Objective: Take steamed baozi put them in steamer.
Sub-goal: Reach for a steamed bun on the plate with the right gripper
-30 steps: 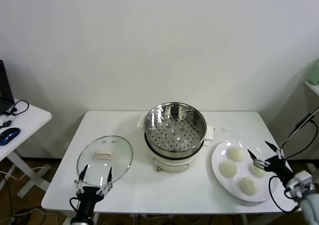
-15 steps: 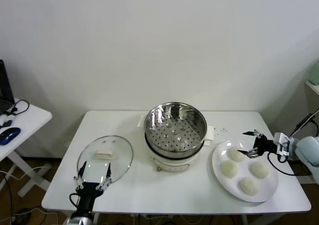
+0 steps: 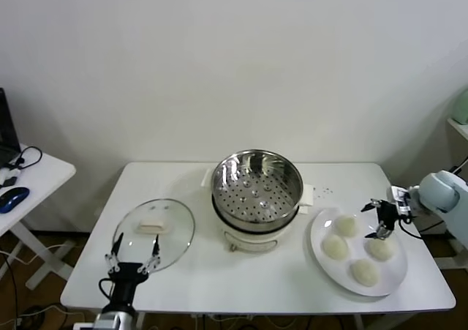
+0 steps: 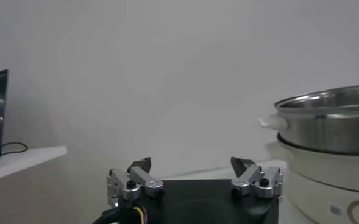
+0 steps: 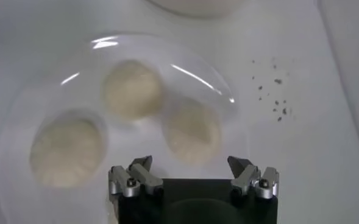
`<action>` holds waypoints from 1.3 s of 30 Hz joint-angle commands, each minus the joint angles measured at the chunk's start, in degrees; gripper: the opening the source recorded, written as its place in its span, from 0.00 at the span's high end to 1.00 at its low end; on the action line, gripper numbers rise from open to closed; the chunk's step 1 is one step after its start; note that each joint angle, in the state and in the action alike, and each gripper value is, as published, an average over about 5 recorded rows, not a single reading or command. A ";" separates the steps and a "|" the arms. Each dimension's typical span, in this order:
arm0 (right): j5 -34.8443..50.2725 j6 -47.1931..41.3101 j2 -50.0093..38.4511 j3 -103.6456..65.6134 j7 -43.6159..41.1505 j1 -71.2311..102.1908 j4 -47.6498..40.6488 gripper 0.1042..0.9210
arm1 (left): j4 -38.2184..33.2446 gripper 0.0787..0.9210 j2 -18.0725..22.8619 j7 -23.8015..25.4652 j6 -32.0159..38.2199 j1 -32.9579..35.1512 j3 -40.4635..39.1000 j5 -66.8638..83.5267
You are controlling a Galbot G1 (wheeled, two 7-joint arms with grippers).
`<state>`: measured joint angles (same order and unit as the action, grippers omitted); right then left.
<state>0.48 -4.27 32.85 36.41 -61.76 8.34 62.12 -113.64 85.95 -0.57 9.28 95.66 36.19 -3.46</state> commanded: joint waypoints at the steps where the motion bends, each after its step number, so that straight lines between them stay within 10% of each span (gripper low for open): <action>1: -1.11 0.09 3.79 12.79 -2.25 -9.20 -5.05 0.12 | 0.07 0.12 0.11 -0.15 -0.24 -0.34 0.06 0.06; 32: -1.19 -0.41 10.90 12.81 -1.14 -8.72 -10.19 0.12 | 1.15 0.12 -0.22 -0.31 -0.28 -0.72 1.01 1.29; 39: -1.02 -0.47 10.85 12.60 -1.25 -8.65 -10.18 0.26 | 1.15 0.12 -0.04 -0.40 -0.30 -0.73 0.86 1.21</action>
<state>-0.54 -4.73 43.16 48.66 -63.16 0.04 52.41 -112.47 85.86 -0.96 9.00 94.92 37.07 -2.21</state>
